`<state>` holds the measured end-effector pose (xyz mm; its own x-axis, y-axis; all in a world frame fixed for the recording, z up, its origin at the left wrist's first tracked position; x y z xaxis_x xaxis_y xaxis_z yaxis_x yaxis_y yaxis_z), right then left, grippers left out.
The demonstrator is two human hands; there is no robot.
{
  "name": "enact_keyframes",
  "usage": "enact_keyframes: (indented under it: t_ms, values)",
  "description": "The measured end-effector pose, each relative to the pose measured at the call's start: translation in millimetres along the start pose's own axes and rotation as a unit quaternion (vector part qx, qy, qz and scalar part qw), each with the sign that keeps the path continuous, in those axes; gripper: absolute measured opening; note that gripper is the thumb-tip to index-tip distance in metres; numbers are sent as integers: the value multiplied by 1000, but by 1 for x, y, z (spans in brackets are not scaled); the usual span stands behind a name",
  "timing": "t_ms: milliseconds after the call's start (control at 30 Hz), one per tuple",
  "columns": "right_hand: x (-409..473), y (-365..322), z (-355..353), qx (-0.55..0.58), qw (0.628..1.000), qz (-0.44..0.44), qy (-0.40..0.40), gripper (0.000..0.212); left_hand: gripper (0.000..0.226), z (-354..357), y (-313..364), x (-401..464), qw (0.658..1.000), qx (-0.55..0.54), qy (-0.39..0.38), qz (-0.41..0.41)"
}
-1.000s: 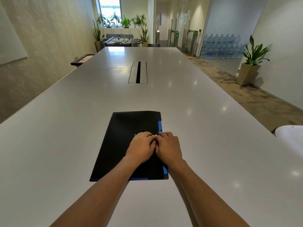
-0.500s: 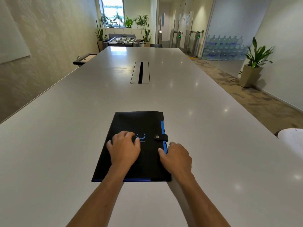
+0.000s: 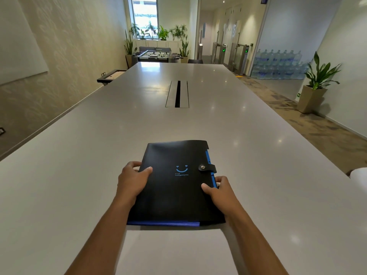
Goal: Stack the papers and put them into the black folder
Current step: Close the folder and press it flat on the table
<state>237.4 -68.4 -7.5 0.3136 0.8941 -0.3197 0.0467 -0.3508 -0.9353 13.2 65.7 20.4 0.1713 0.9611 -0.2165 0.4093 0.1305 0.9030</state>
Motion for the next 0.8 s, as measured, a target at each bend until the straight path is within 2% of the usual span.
enact_keyframes:
  t_ms: [133, 367, 600, 800]
  values:
    - [20, -10, 2, 67, 997, -28, -1, 31, 26, -14, 6, 27, 1000, -21, -1, 4]
    - [77, -53, 17, 124, 988, -94, 11, 32, 17, -46, 25, 84, 998, -53, 6, 20]
    - [178, -83, 45, 89, 993, -81, 11, 36, 37, -64, 30, 155, 999, -27, 11, 35]
    - [251, -89, 69, 17, 995, -77, 56, 31, 36, -72, 26, 228, 998, 36, -5, 49]
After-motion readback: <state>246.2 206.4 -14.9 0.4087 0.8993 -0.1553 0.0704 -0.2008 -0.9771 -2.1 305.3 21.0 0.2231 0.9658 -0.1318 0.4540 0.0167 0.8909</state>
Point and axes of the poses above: each hand's wrist, its own x-axis towards the middle knuckle, its own z-axis out of the palm, y = z × x, the point moved 5 cm from there along x, towards the middle knuckle, and after that the axes turned 10 degrees about -y, right-handed, at the moved point
